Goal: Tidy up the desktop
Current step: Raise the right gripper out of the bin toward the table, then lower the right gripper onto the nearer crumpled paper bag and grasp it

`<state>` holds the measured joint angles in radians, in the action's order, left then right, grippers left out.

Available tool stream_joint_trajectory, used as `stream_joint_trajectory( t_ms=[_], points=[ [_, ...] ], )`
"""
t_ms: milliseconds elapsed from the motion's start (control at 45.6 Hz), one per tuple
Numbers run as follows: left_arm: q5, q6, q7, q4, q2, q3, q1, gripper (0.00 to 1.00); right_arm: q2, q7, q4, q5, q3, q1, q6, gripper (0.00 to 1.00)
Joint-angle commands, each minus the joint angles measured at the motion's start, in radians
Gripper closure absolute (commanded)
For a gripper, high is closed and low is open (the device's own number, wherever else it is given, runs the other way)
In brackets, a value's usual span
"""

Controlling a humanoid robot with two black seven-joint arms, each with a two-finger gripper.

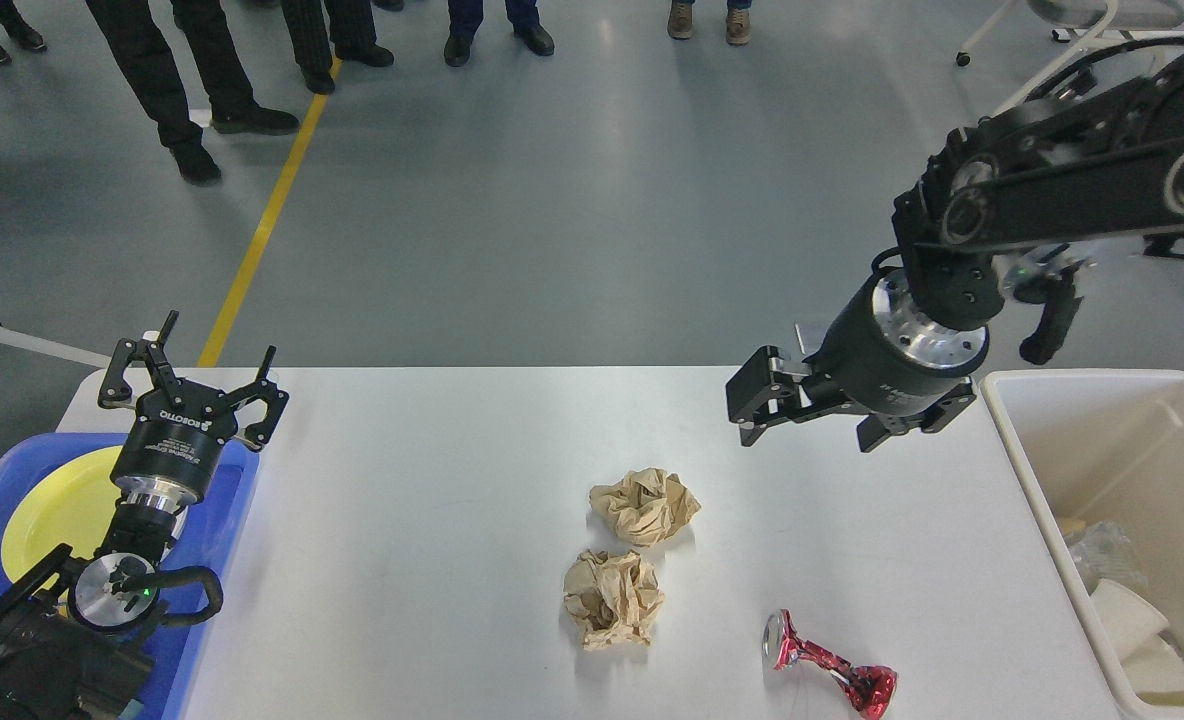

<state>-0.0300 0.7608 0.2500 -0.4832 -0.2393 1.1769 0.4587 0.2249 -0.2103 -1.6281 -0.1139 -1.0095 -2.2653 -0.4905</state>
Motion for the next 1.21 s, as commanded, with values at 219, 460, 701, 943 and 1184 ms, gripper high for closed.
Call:
stream_joint_trajectory(
  t_ms=[219, 460, 701, 943, 1184],
  points=[
    [0.001, 0.0, 0.0, 0.0, 0.0, 0.0, 0.0, 0.04, -0.148, -0.089, 0.178, 0.002, 0.227, 0.437, 0.276, 0.0],
    [-0.001, 0.002, 0.0, 0.0, 0.0, 0.0, 0.0, 0.04, -0.269, -0.089, 0.442, 0.002, 0.281, 0.7, 0.288, 0.0],
    [-0.001, 0.002, 0.0, 0.0, 0.0, 0.0, 0.0, 0.04, -0.337, -0.089, 0.588, 0.003, 0.333, 0.84, 0.291, 0.0],
    [0.001, 0.002, 0.0, 0.0, 0.0, 0.0, 0.0, 0.04, -0.386, -0.089, 0.685, 0.033, 0.373, 0.932, 0.293, 0.0],
    [-0.001, 0.002, 0.0, 0.0, 0.0, 0.001, 0.0, 0.04, -0.4, -0.089, 0.706, 0.06, 0.371, 0.974, 0.358, 0.0]
  ],
)
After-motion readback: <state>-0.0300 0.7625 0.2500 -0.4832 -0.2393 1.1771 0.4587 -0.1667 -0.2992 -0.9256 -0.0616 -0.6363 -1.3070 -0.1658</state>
